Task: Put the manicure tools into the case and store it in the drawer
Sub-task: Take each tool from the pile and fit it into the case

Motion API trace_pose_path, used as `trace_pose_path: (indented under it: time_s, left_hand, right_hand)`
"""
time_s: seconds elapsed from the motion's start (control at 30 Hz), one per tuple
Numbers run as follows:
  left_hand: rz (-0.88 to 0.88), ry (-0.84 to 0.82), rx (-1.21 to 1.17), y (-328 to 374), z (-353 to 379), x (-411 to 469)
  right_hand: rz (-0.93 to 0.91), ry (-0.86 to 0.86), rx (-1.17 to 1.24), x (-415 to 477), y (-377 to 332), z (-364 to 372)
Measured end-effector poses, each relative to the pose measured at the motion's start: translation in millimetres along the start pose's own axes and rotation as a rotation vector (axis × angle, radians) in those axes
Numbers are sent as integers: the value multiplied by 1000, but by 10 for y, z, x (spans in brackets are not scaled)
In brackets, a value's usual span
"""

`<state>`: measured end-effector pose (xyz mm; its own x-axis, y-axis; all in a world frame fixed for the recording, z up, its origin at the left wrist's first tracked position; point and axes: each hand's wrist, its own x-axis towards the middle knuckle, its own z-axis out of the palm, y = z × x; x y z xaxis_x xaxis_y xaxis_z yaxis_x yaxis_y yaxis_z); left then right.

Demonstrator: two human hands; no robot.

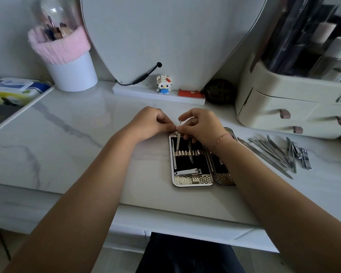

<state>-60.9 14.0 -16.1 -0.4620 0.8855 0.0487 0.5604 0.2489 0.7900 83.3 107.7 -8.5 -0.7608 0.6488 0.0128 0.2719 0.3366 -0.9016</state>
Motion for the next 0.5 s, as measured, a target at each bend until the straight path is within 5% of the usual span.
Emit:
trace_pose_path:
  time_s: [0.5]
  left_hand:
    - [4, -56, -20, -61, -24, 36]
  right_hand:
    - [-123, -104, -389, -30, -8, -85]
